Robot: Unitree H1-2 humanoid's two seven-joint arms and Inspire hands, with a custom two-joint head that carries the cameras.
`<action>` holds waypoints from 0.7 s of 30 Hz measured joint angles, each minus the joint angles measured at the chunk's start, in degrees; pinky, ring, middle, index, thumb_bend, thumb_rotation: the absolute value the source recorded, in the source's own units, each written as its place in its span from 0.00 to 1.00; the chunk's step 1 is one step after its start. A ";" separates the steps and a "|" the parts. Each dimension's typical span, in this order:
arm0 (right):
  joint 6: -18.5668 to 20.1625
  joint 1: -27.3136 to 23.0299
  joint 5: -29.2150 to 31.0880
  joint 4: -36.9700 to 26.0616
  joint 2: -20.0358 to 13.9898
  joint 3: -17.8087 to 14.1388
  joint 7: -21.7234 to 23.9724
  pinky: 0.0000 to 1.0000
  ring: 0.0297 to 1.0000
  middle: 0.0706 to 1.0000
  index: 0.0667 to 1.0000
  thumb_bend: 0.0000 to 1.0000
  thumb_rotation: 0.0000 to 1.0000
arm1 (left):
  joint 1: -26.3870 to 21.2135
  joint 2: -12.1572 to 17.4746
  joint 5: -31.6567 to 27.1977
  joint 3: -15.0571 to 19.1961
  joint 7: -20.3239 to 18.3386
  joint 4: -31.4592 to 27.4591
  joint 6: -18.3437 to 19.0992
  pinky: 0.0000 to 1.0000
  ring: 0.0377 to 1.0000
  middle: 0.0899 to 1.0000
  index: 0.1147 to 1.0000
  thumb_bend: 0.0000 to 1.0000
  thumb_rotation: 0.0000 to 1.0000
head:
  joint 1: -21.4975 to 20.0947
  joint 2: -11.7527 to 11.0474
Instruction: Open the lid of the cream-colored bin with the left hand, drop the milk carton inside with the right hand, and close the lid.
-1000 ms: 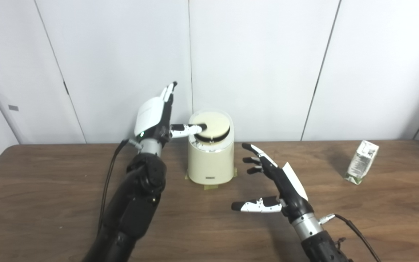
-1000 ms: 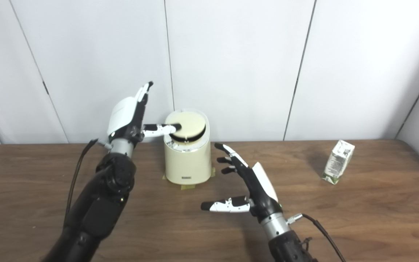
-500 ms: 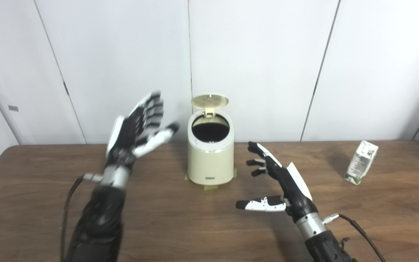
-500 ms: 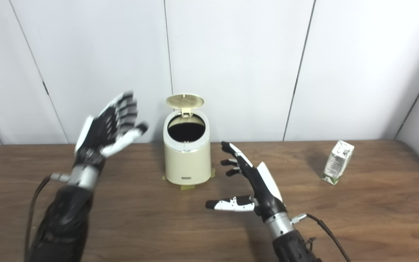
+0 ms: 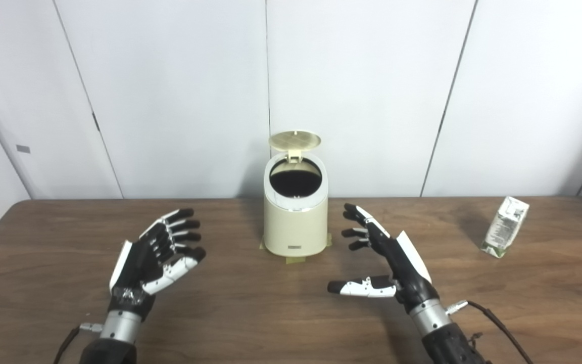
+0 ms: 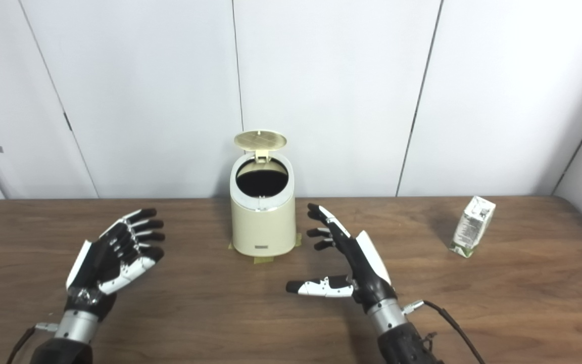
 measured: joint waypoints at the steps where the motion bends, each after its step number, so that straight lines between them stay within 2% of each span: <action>1: -0.41 0.02 -0.01 0.05 0.06 -0.04 -0.43 0.52 0.65 0.80 0.85 0.80 0.20 | 0.00 0.00 0.00 -0.17 -0.47 0.29 -0.75 0.53 0.62 0.68 0.73 0.81 0.27 | -0.01 0.00; 3: -1.48 0.12 -0.13 0.08 0.31 -0.33 -1.63 0.49 0.61 0.76 0.82 0.79 0.17 | 0.16 -0.01 0.10 -0.64 -1.04 0.63 -1.58 0.55 0.63 0.70 0.74 0.80 0.27 | -2.72 -0.62; 5: -2.57 0.26 -0.63 0.07 0.74 -0.79 -3.22 0.49 0.61 0.74 0.79 0.77 0.16 | 0.44 0.00 0.55 -1.00 -1.45 0.99 -2.59 0.58 0.65 0.71 0.75 0.78 0.27 | -2.73 -0.62; 9: -2.17 0.73 -1.57 -0.75 0.99 -1.73 -4.77 0.54 0.65 0.76 0.79 0.76 0.20 | 0.44 0.47 1.09 -1.12 -1.65 1.85 -4.56 0.60 0.66 0.72 0.76 0.76 0.25 | -11.76 -3.69; 10: -1.71 0.82 -1.96 -1.23 0.86 -1.92 -4.76 0.54 0.66 0.75 0.78 0.76 0.22 | 0.38 0.74 1.07 -1.04 -1.68 2.18 -5.13 0.61 0.67 0.72 0.76 0.75 0.25 | -11.79 -3.69; 12: -0.41 0.75 -2.26 -2.30 0.20 -2.22 -4.46 0.53 0.66 0.75 0.77 0.75 0.26 | 0.17 1.36 0.76 -0.76 -1.83 2.87 -5.83 0.60 0.67 0.73 0.76 0.74 0.23 | -15.02 -5.01; 16: 1.00 -0.62 -0.50 -2.15 -2.03 -3.65 -2.97 0.54 0.68 0.77 0.78 0.72 0.29 | 0.17 2.50 -0.58 0.13 -2.67 3.50 -6.09 0.57 0.67 0.73 0.77 0.73 0.25 | -17.05 -5.63; 21: 1.17 -4.18 -0.13 0.92 -6.06 -6.20 -2.58 0.59 0.69 0.77 0.78 0.80 0.30 | 0.17 3.22 -0.36 0.70 -2.61 3.97 -6.08 0.61 0.67 0.72 0.76 0.73 0.30 | -18.73 -5.63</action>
